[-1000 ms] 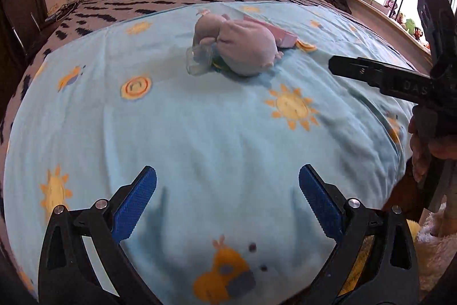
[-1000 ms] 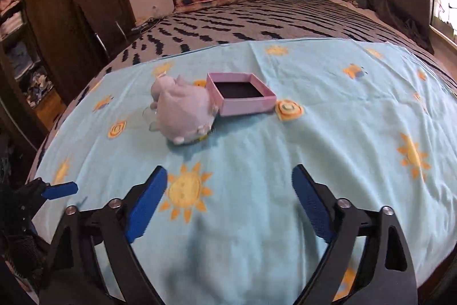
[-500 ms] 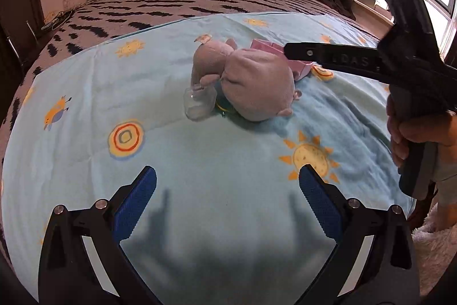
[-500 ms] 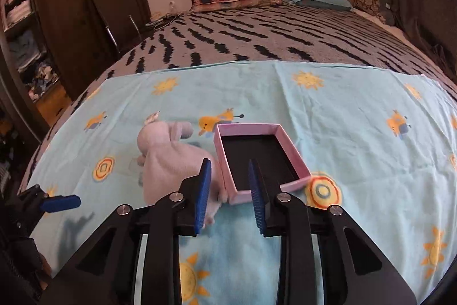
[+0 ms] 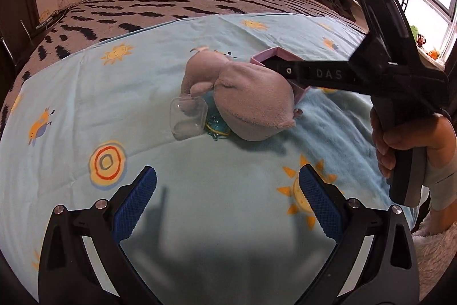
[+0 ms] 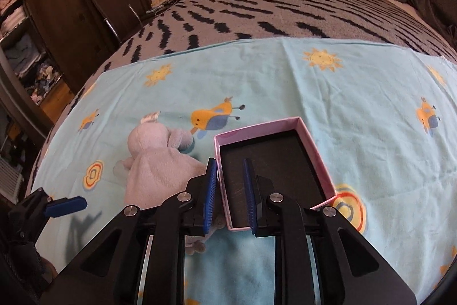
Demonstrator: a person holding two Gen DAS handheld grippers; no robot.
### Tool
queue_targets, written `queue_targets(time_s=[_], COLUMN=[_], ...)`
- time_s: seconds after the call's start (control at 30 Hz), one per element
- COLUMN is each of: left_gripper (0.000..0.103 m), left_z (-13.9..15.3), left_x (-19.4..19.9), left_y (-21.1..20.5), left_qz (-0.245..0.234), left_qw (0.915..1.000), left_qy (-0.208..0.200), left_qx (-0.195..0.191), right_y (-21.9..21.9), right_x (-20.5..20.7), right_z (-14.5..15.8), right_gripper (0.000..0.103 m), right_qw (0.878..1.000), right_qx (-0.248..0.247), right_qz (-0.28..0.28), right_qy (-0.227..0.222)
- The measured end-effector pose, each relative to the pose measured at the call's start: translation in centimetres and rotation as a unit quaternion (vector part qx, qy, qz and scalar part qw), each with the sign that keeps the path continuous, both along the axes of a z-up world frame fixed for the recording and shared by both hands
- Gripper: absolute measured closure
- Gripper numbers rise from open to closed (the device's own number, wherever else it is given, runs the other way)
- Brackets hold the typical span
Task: Collect trash
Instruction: 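Grasp the pink box rim with the right tool while the left tool grasps the grey plush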
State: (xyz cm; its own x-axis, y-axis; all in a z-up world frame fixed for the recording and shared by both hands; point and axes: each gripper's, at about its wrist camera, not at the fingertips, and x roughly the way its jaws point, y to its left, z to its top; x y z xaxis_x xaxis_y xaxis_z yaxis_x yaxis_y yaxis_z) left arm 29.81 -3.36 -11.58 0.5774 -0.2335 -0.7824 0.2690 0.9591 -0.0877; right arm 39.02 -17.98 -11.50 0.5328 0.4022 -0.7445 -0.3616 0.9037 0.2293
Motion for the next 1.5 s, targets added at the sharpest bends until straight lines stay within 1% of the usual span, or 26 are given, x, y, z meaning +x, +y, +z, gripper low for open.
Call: queue_targets(time_s=[0.07,0.13,0.23,0.4,0.6,0.73,0.8,0.83,0.87,0.9,1.03,1.2,1.37,1.5], left_gripper=[0.008,0.008,0.008,0.008,0.008,0.008,0.010,0.015,0.022,0.022,0.026,0.027,0.027,0.027], left_z=[-0.2,-0.3,-0.3,0.0,0.1,-0.1,-0.5,-0.7,-0.9,-1.1,-0.6,1.7,5.0,6.6], left_x=[0.5,0.8,1.3,2.7,4.6,6.0,6.7,6.8,7.0,7.0,6.6,4.6,1.2,-2.1], left_y=[-0.4,-0.7,-1.4,-2.5,-3.9,-4.7,-4.9,-5.0,-5.1,-5.0,-4.6,-3.9,-3.2,-2.7], left_qz=[-0.003,-0.007,-0.014,-0.016,-0.019,-0.023,-0.022,-0.020,-0.016,-0.014,-0.018,-0.017,-0.020,-0.025], left_qw=[1.0000,1.0000,0.9999,0.9998,0.9997,0.9996,0.9996,0.9995,0.9993,0.9991,0.9991,0.9983,0.9965,0.9955], left_qy=[0.002,0.002,-0.001,-0.008,-0.016,-0.017,-0.016,-0.018,-0.021,-0.022,-0.027,-0.052,-0.080,-0.090], left_qx=[-0.004,-0.007,-0.005,-0.002,0.001,0.004,0.010,0.015,0.025,0.032,0.027,0.022,0.016,0.015], right_y=[-0.4,-0.7,-1.4,-3.4,-6.2,-7.1,-7.3,-7.5,-7.5,-7.6,-7.4,-6.8,-6.3,-5.9], right_x=[-0.3,-0.9,-1.9,-2.9,-3.9,-4.6,-4.8,-4.9,-5.0,-5.0,-5.1,-6.5,-9.1,-11.5], right_z=[-0.8,-0.9,-0.2,0.6,0.6,0.5,0.4,0.4,0.4,0.3,0.2,1.6,4.1,5.5], right_gripper=[0.094,0.095,0.097,0.098,0.098,0.098,0.098,0.098,0.098,0.098,0.098,0.100,0.100,0.100], right_qw=[1.000,1.000,0.999,0.999,0.999,0.999,0.999,0.999,0.999,0.999,0.999,0.998,0.997,0.996], right_qx=[-0.007,-0.016,-0.035,-0.045,-0.033,-0.025,-0.022,-0.019,-0.018,-0.018,-0.022,-0.024,-0.029,-0.027], right_qz=[0.011,0.014,0.005,-0.006,-0.021,-0.022,-0.024,-0.025,-0.026,-0.026,-0.029,-0.027,-0.023,-0.018], right_qy=[0.010,0.001,-0.019,-0.029,-0.028,-0.028,-0.030,-0.031,-0.031,-0.032,-0.033,-0.048,-0.073,-0.081])
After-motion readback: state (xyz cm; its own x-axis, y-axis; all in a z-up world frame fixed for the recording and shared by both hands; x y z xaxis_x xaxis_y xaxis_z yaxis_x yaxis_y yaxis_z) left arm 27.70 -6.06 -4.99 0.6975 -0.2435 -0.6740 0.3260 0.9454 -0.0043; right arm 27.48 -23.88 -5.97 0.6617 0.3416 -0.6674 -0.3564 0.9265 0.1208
